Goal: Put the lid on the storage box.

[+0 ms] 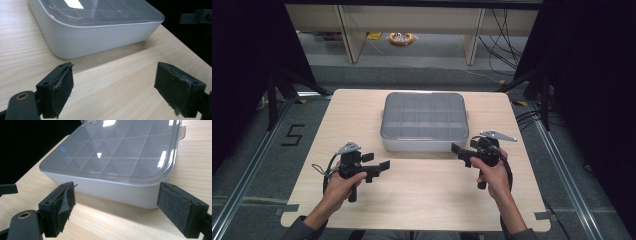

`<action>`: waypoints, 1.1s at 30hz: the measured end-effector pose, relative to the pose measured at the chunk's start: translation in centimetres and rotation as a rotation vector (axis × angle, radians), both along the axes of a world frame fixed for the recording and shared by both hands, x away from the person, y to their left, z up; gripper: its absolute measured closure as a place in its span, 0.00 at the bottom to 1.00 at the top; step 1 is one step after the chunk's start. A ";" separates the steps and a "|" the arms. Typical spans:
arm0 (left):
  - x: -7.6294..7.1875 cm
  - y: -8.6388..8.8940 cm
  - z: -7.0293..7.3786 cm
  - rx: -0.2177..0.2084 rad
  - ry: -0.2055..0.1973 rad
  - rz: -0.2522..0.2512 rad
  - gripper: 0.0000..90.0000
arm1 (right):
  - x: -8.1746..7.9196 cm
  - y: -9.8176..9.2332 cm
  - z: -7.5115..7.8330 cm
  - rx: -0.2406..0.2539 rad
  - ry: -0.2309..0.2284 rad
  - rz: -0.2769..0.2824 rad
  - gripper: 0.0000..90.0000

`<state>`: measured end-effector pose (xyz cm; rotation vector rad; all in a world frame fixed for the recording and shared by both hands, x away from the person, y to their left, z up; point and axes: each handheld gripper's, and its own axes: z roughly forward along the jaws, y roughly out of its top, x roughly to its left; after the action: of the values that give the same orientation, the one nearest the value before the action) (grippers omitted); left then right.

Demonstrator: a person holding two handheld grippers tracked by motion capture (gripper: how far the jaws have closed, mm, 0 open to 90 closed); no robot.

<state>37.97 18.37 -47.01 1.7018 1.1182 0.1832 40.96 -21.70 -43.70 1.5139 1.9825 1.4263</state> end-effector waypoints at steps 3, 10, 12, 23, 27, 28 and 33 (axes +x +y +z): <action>-0.5 0.1 -0.2 -0.001 -0.008 -0.014 0.16 | -0.6 0.0 -0.1 -0.024 -0.014 0.011 0.18; -1.6 -0.1 -0.9 0.031 -0.020 -0.028 0.16 | -1.5 -0.1 -0.7 -0.038 -0.031 0.008 0.18; -2.0 -0.3 -1.2 0.033 -0.018 -0.044 0.16 | -1.9 0.1 -0.6 -0.024 0.007 -0.003 0.18; -4.2 -1.3 -1.6 0.073 -0.071 -0.118 0.16 | -3.6 0.1 -1.5 -0.087 -0.034 0.051 0.18; -4.8 -1.4 -1.8 0.063 -0.075 -0.134 0.16 | -4.2 0.1 -1.9 -0.065 -0.025 0.061 0.18; -4.9 -1.4 -1.7 0.070 -0.080 -0.137 0.16 | -4.4 0.1 -2.0 -0.072 -0.026 0.064 0.18; -5.6 -1.5 -1.9 0.084 -0.080 -0.141 0.16 | -5.1 0.1 -2.4 -0.078 -0.012 0.072 0.18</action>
<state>32.41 16.87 -48.89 1.8247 0.9397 0.2095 35.83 -21.63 -46.15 1.4114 2.0800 1.3643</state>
